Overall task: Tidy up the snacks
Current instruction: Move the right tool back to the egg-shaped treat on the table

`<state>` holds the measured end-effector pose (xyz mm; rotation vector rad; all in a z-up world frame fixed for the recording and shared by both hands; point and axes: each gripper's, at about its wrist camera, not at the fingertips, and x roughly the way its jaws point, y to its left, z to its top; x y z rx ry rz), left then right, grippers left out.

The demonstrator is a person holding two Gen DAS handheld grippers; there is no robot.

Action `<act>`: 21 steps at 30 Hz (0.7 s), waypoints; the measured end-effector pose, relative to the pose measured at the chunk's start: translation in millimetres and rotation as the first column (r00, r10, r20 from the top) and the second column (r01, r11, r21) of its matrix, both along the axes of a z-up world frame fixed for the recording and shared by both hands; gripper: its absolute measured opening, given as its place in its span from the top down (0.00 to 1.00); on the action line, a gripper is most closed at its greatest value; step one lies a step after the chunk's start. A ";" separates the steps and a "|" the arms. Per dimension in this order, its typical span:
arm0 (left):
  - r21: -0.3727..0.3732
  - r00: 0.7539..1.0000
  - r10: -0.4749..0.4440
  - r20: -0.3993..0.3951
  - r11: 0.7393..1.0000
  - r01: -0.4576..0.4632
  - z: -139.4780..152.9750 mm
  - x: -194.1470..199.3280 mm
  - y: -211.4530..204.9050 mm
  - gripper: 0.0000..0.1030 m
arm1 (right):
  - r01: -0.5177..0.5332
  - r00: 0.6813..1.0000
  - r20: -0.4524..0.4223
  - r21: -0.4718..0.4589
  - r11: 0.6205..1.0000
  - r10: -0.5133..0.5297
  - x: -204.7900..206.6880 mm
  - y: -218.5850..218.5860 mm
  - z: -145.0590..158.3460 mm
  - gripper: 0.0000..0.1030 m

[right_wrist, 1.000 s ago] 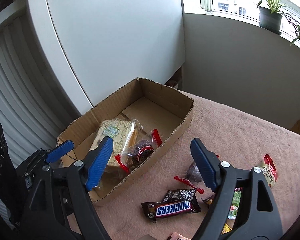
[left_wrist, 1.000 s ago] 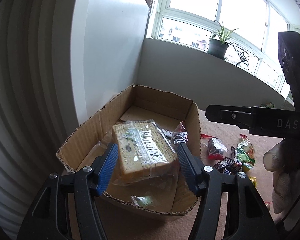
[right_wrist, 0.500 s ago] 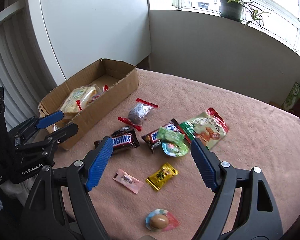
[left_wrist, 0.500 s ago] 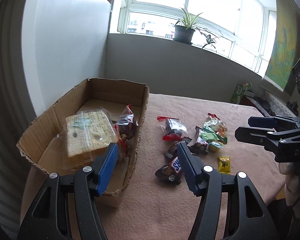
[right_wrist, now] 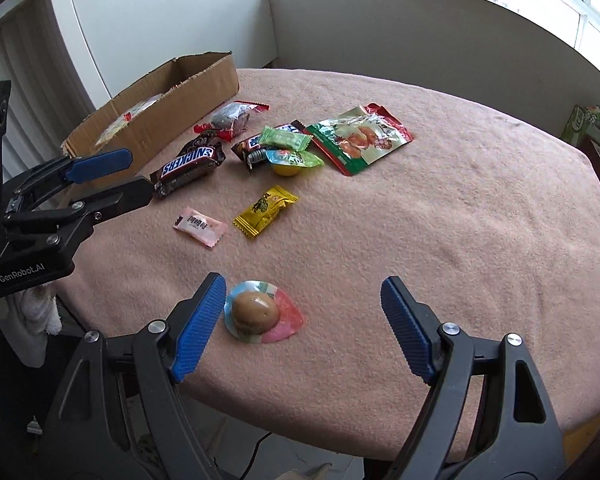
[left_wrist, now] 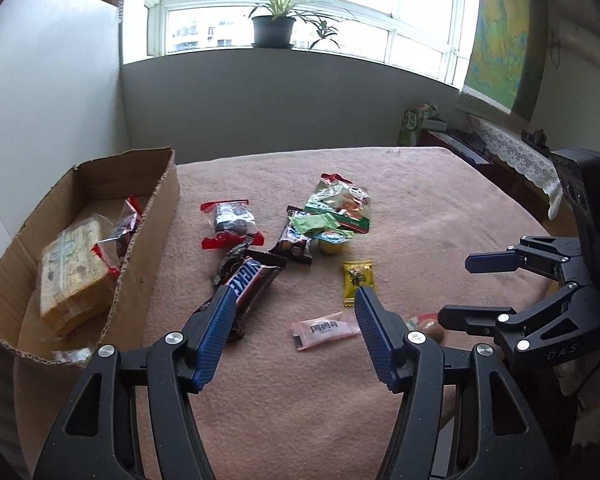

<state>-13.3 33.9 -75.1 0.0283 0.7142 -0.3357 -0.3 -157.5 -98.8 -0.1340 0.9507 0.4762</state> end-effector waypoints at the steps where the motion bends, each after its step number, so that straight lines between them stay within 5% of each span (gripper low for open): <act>1: -0.007 1.000 -0.022 -0.010 1.000 0.022 -1.2 2.5 -3.4 0.41 | -0.001 1.000 -0.005 0.002 1.000 0.001 -1.3 -0.7 -2.3 0.20; 7: 0.009 0.993 -0.065 -0.098 0.998 0.066 -25.5 18.4 -20.8 0.41 | -0.041 0.999 -0.026 0.005 0.999 0.041 -9.8 0.8 -16.2 0.20; 16: 0.056 0.989 -0.074 -0.131 0.995 0.082 -37.0 23.9 -37.5 0.41 | -0.068 0.998 -0.011 0.005 0.998 0.068 -8.8 -7.6 -20.1 0.20; 21: 0.072 0.985 -0.084 -0.149 0.993 0.096 -40.8 30.7 -41.9 0.50 | -0.089 0.996 -0.031 0.008 0.996 0.089 -9.3 -7.0 -24.8 0.20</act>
